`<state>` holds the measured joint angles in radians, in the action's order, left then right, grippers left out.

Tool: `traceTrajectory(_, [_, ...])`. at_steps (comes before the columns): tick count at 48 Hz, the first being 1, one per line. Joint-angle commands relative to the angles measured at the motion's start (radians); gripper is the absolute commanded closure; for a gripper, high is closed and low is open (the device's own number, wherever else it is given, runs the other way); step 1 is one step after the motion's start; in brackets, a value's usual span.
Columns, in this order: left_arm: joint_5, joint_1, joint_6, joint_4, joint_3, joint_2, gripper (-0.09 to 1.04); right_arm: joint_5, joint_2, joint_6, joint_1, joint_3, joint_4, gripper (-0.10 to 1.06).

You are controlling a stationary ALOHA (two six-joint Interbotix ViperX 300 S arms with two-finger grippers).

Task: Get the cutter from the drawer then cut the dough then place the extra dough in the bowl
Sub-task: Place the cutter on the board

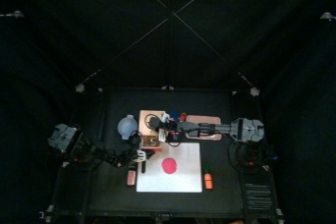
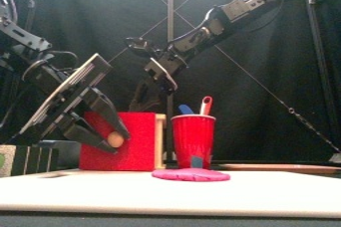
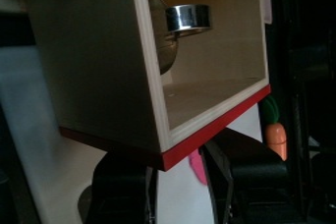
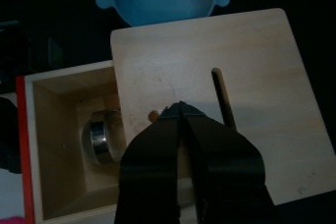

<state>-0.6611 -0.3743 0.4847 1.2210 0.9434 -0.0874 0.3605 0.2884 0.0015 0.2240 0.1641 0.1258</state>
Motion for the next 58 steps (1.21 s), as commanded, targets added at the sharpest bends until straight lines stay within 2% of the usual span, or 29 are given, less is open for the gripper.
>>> traceTrajectory(1, [-0.003,-0.011,-0.006,0.002,-0.015,0.014,0.40,0.020,0.002,0.002,0.000,0.005,-0.002,0.93])
traceTrajectory(13, [-0.002,-0.011,-0.009,-0.005,-0.008,0.009,0.35,0.020,0.000,-0.002,-0.002,0.003,0.000,0.93])
traceTrajectory(17, [-0.002,-0.011,-0.011,-0.015,-0.008,0.011,0.27,0.020,0.002,-0.002,-0.002,0.003,-0.002,0.93])
traceTrajectory(28, [-0.002,-0.011,-0.031,-0.029,-0.012,0.025,-0.05,0.020,0.002,0.000,-0.003,0.002,-0.002,0.93])
traceTrajectory(36, [0.002,-0.029,-0.037,-0.046,-0.012,0.049,-0.07,0.020,0.002,0.000,-0.003,0.002,-0.002,0.93])
traceTrajectory(41, [0.015,-0.049,-0.035,-0.135,-0.003,0.089,-0.07,0.018,0.002,0.000,-0.005,0.000,-0.002,0.93])
traceTrajectory(50, [0.064,-0.100,-0.034,-0.448,0.043,0.202,-0.06,0.020,0.002,0.002,-0.008,-0.006,-0.002,0.93])
traceTrajectory(58, [0.064,-0.078,-0.037,-0.649,0.077,0.258,-0.06,0.020,-0.014,0.000,-0.021,-0.014,-0.002,0.93])
